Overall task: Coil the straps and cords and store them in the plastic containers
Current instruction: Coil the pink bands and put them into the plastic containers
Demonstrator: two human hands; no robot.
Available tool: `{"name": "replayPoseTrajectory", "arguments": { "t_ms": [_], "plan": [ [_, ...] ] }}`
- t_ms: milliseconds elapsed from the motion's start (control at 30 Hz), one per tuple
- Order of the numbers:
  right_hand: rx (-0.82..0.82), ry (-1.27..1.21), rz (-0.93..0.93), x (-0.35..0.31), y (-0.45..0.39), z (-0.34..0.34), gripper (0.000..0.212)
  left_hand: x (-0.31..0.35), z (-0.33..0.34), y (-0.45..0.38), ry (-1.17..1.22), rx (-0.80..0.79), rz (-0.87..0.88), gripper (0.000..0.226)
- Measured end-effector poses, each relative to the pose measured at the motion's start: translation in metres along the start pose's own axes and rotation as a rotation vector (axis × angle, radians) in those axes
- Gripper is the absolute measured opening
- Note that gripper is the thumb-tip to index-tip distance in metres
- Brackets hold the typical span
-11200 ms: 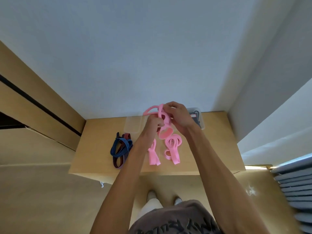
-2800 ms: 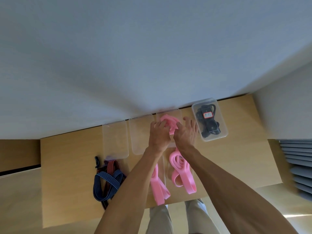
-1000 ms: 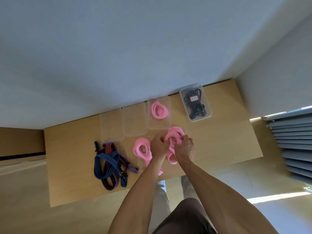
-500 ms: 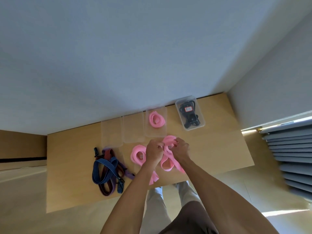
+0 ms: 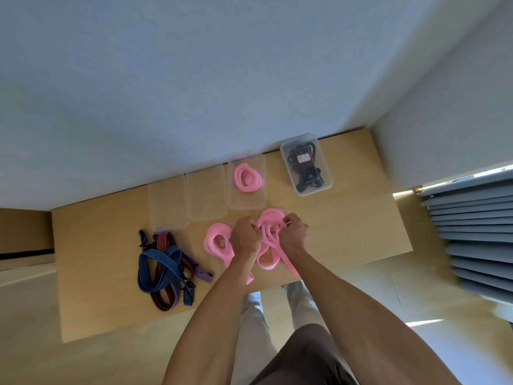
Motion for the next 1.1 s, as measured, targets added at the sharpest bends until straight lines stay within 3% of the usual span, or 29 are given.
{"name": "replayPoseTrajectory", "arguments": {
  "t_ms": [133,267,367,467,500,700,867,967,1100],
  "plan": [
    [-0.029,-0.004,0.018,-0.002,-0.002,-0.003,0.017,0.007,0.003,-0.005,-0.072,-0.008,0.067,0.011],
    [-0.033,0.009,0.025,0.002,-0.007,-0.003,0.016,0.0,0.002,-0.009,-0.018,0.019,-0.036,0.009],
    [-0.038,-0.022,0.021,0.005,-0.005,-0.004,0.019,-0.001,0.004,-0.006,0.134,0.052,-0.088,0.02],
    [-0.045,-0.137,0.051,0.004,0.001,-0.01,0.026,0.005,0.004,0.001,0.425,0.047,-0.118,0.011],
    [-0.049,-0.172,0.059,0.002,0.003,-0.014,0.028,0.008,0.003,0.004,0.514,0.033,-0.134,0.018],
    [-0.188,-0.252,-0.014,-0.028,0.018,-0.052,0.029,0.033,-0.028,0.023,0.749,-0.044,-0.147,0.018],
    [-0.322,-0.423,-0.126,-0.07,0.047,-0.099,0.023,0.063,-0.09,0.039,0.919,0.085,-0.049,0.011],
    [-0.412,-0.551,-0.23,-0.1,0.071,-0.121,0.031,0.096,-0.121,0.049,0.927,0.087,0.046,0.022],
    [-0.414,-0.604,-0.367,-0.136,0.111,-0.147,0.02,0.13,-0.171,0.067,0.951,0.152,0.166,0.034]
  ]
}}
Point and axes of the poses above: each hand's wrist, its own y-axis away from the middle knuckle, its own z-axis out of the palm, x = y × z, the point moved 7 cm from there along -y, towards the middle knuckle, and after that the axes turned 12 degrees about z, right-handed, at the moved point
